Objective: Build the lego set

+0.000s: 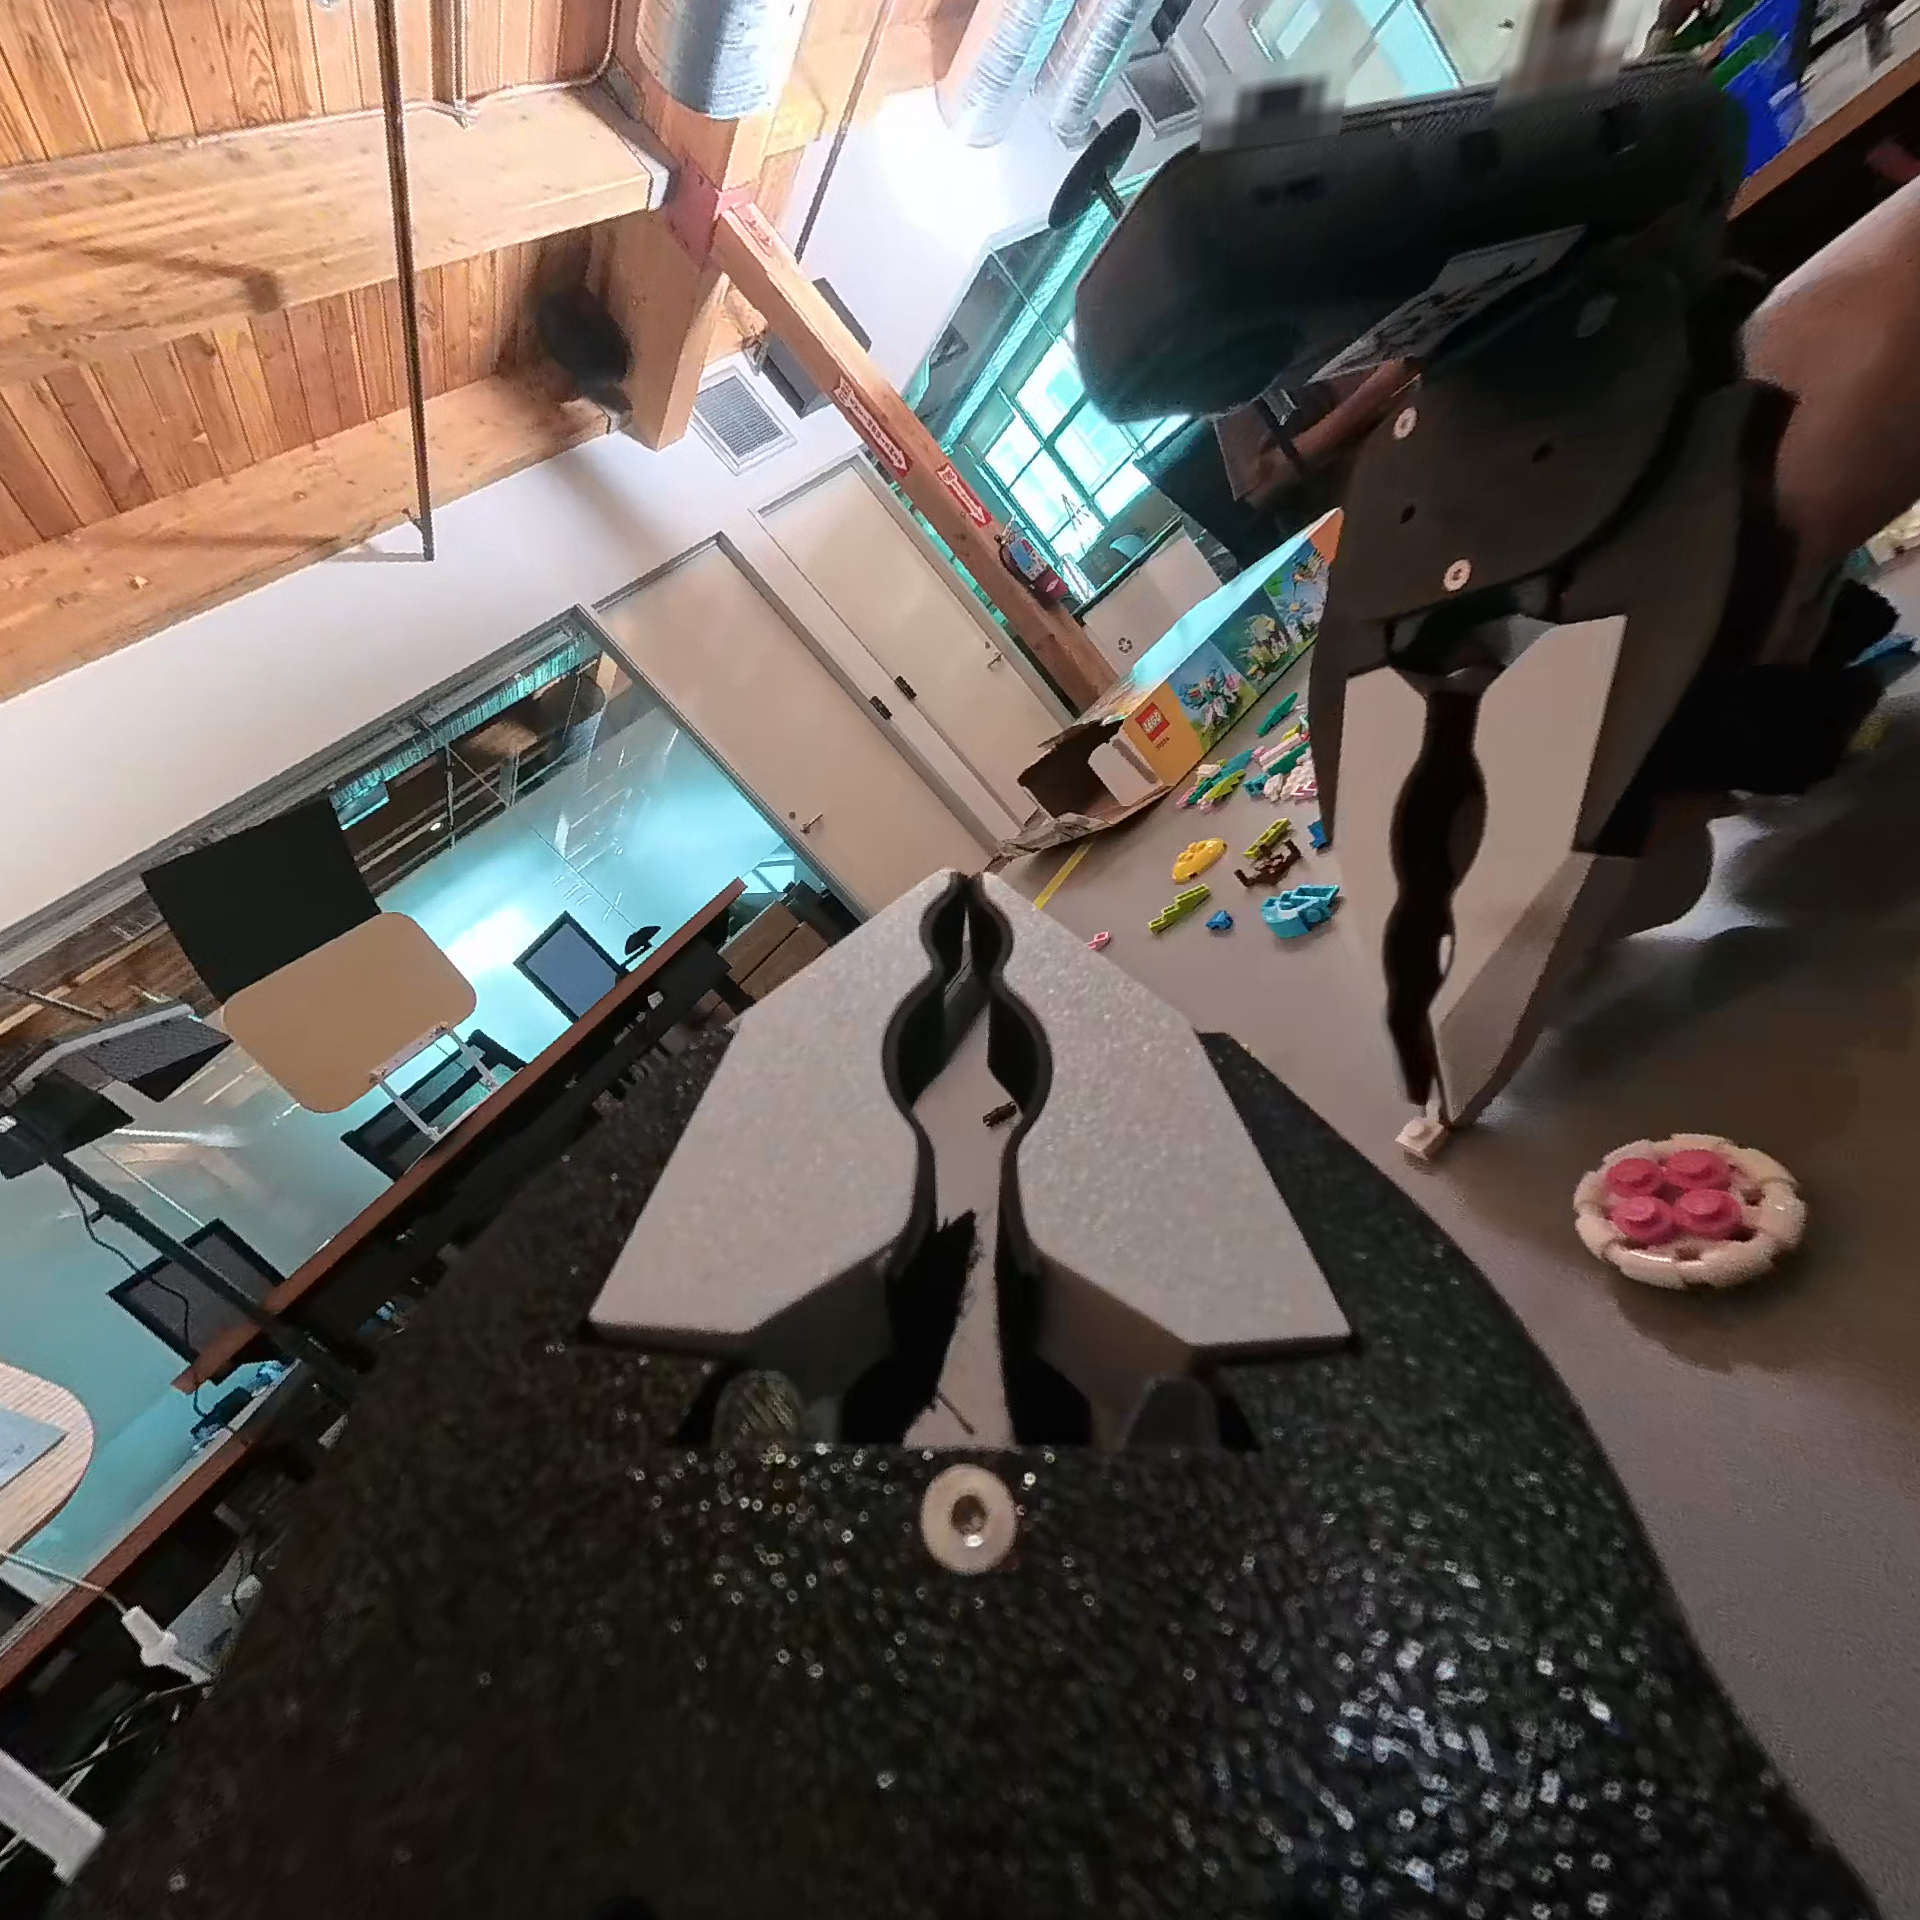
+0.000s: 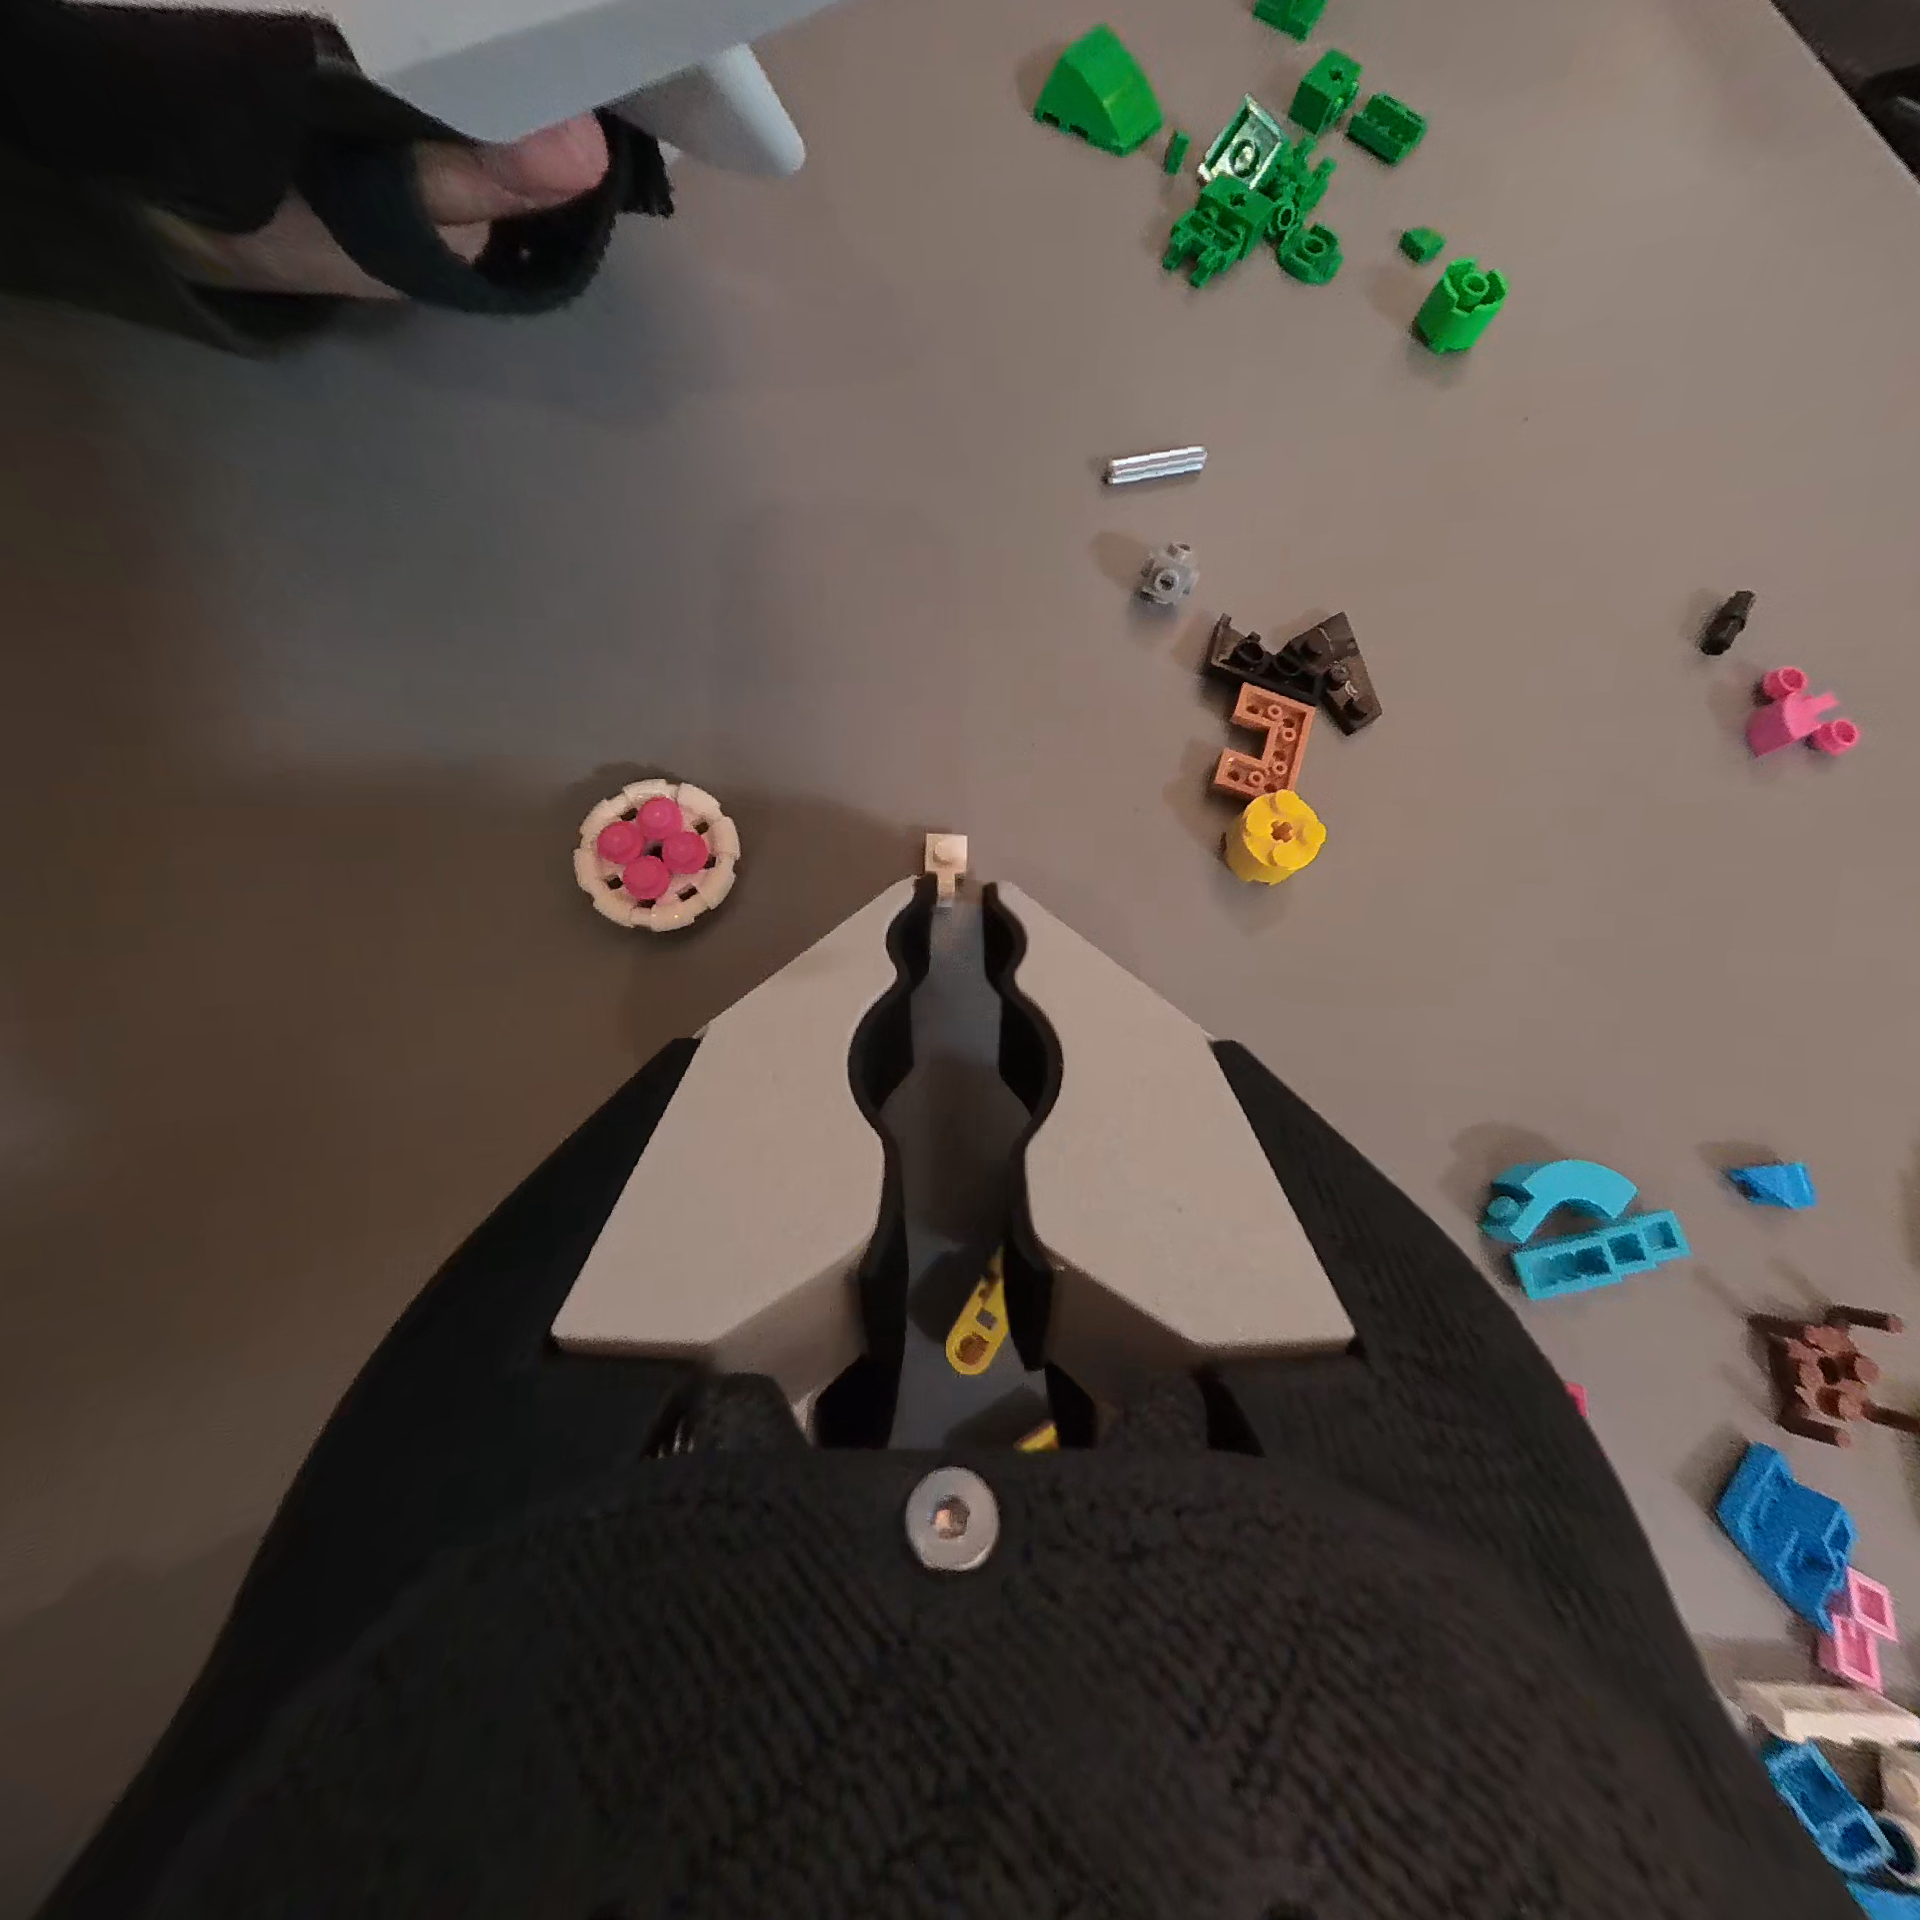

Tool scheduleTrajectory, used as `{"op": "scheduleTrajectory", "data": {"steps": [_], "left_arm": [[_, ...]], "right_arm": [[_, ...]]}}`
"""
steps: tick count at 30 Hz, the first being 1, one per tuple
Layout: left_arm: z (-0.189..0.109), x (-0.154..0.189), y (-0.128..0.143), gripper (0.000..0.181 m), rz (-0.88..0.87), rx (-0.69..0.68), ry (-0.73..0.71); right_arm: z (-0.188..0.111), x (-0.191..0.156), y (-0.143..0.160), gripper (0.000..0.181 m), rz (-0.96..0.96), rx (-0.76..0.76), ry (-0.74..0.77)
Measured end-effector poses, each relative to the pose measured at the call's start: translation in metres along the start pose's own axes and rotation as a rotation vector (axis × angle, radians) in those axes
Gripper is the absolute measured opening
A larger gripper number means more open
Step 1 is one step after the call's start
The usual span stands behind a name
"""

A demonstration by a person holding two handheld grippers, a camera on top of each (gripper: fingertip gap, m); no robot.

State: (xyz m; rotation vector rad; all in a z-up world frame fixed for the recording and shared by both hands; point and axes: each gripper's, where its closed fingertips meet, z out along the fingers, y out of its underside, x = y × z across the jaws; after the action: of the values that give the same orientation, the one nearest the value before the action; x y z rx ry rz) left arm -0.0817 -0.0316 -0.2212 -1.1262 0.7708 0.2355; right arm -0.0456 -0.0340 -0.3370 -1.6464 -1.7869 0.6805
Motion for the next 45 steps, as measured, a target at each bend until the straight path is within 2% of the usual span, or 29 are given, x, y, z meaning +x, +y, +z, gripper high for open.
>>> {"op": "scheduleTrajectory", "data": {"steps": [8,13,17,19,21,23,25,27,33,40,42,45], "left_arm": [[-0.002,-0.002,-0.006,0.000,-0.026,0.033,-0.007],[-0.002,-0.001,-0.007,0.000,-0.027,0.040,-0.003],[-0.002,-0.001,-0.007,0.000,-0.028,0.042,-0.003],[-0.001,-0.001,-0.007,0.000,-0.036,0.044,0.002],[-0.001,0.001,-0.010,0.000,-0.054,0.060,0.017],[0.000,0.003,-0.011,0.000,-0.056,0.067,0.023],[0.000,0.005,-0.011,0.000,-0.044,0.065,0.029],[0.000,0.005,-0.011,0.000,-0.039,0.064,0.030],[-0.001,0.003,-0.012,0.000,-0.035,0.070,0.023],[-0.001,0.001,-0.012,0.000,-0.049,0.074,0.014],[-0.001,0.000,-0.011,0.000,-0.055,0.071,0.012],[-0.001,-0.001,-0.011,0.000,-0.061,0.071,0.006]], "right_arm": [[-0.004,-0.002,-0.001,0.024,0.028,0.013,-0.015],[-0.024,0.010,-0.018,0.026,0.081,0.155,0.025],[-0.054,0.079,-0.020,0.021,0.299,0.308,0.292],[-0.055,0.118,-0.004,0.019,0.390,0.236,0.378],[-0.052,0.157,0.018,0.017,0.382,0.095,0.466],[-0.046,0.186,0.027,0.016,0.392,0.023,0.468],[-0.043,0.212,0.027,0.016,0.395,0.014,0.494],[-0.036,0.227,0.030,0.016,0.409,-0.014,0.486],[-0.017,0.246,0.034,0.011,0.423,-0.075,0.441],[-0.006,0.251,0.039,0.015,0.440,-0.126,0.398],[-0.004,0.251,0.038,0.007,0.414,-0.125,0.400],[-0.011,0.245,0.025,0.007,0.297,-0.083,0.455]]}}
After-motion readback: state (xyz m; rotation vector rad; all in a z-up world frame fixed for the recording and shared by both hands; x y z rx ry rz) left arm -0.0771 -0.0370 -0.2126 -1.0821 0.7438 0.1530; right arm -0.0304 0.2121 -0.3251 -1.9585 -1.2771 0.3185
